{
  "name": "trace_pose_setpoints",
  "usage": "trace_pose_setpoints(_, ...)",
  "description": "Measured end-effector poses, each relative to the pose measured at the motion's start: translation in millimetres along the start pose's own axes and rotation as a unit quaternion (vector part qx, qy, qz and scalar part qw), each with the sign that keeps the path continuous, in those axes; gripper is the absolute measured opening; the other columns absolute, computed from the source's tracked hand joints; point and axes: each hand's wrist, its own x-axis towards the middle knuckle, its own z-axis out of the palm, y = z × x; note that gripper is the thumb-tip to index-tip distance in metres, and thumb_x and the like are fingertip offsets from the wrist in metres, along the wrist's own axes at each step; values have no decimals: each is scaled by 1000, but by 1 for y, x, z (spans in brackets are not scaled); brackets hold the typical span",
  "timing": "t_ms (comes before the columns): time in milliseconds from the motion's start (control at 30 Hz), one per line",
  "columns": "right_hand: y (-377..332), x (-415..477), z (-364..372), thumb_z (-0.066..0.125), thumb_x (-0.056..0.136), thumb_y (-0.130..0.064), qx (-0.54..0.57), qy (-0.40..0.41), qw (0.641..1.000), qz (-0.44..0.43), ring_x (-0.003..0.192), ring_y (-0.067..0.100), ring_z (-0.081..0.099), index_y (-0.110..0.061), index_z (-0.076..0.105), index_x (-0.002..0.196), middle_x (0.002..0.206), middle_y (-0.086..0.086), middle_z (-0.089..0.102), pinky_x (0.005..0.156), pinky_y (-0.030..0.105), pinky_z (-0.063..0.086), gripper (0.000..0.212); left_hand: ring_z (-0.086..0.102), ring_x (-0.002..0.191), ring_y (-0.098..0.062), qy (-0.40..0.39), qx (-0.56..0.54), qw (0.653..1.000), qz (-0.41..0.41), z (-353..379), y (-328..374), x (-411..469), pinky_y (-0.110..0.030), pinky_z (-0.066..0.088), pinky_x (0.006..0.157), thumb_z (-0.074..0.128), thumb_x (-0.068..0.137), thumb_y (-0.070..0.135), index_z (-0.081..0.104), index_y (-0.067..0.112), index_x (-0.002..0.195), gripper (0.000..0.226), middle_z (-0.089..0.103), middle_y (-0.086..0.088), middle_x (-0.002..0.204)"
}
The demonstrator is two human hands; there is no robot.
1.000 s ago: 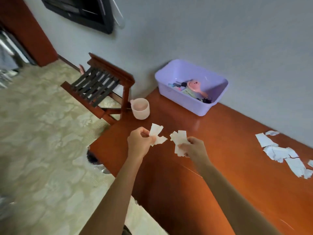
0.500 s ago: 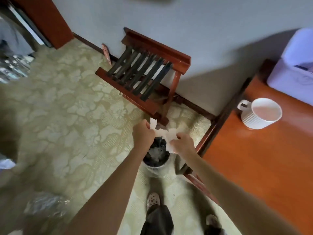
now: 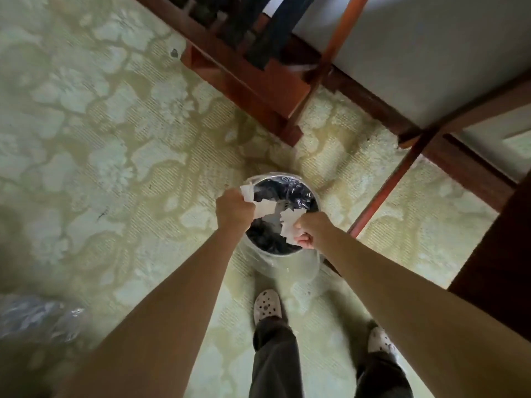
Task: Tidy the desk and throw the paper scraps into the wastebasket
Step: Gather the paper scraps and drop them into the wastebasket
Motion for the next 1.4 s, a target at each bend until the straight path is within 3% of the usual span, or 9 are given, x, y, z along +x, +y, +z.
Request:
trace_pose_setpoints(100,9,54,17,34,94,7,65,-25,996,53,50,14,23,-8,47,93,60,8,27,104,21,40,20,62,105,-33,-45,-26,997,-51,52,-30,39,-34,50,83,56,84,7,59,-7,108,28,66,-19,110)
trace_pose_setpoints(200,16,90,25,34,95,5,120,-34,989,74,51,13,33,-5,41,97,62,8,37,66,19,44,12,65,100,-34,-72,-54,992,-87,93,-52,66,-39,54,88,57,84,8,62,-7,97,21,68,-19,105)
trace_pose_setpoints(267,17,101,29,40,96,-2,138,-55,986,77,63,18,54,-2,45,102,73,12,50,70,26,48,8,64,91,-32,-102,-131,980,-112,110,-61,77,-42,54,86,57,85,5,61,0,78,9,67,-17,87)
trace_pose_setpoints(367,23,114,33,44,96,-9,144,-64,986,61,109,34,60,1,45,122,107,19,50,80,35,49,28,55,73,-21,-168,-310,923,-155,120,-61,80,-29,49,70,49,90,-4,53,-1,122,32,54,-4,75)
trace_pose_setpoints(533,31,101,31,44,95,-9,103,-23,994,33,110,34,57,3,48,119,119,21,53,87,38,48,27,55,77,-25,-187,-343,900,-194,102,-52,64,-33,41,83,31,96,-7,31,7,143,49,57,-17,91)
trace_pose_setpoints(667,21,67,25,38,96,-5,82,-39,996,6,65,25,58,-8,56,91,76,12,58,110,39,36,18,58,83,-27,-141,-284,938,-140,71,-30,40,-38,52,79,39,93,-3,42,7,137,45,61,-20,109)
trace_pose_setpoints(733,7,35,19,41,95,-9,80,-24,996,-28,45,11,45,-11,47,76,55,3,48,81,24,57,20,59,91,-28,-147,-304,934,-117,46,-6,22,-39,51,84,40,94,-1,45,2,133,40,58,-25,124)
trace_pose_setpoints(833,-13,-29,-6,45,92,-6,91,4,988,-122,52,9,51,-16,44,68,65,0,51,40,15,45,26,60,105,-32,-162,-370,911,-84,1,38,-24,-35,48,88,37,96,-2,46,-4,129,35,56,-26,127)
trace_pose_setpoints(1400,117,-444,-295,49,89,2,232,145,831,-485,53,6,62,-8,59,90,75,6,64,52,9,49,14,64,78,-14,-142,-375,858,320,-134,205,-444,-25,51,83,48,91,5,61,12,94,15,66,-5,89)
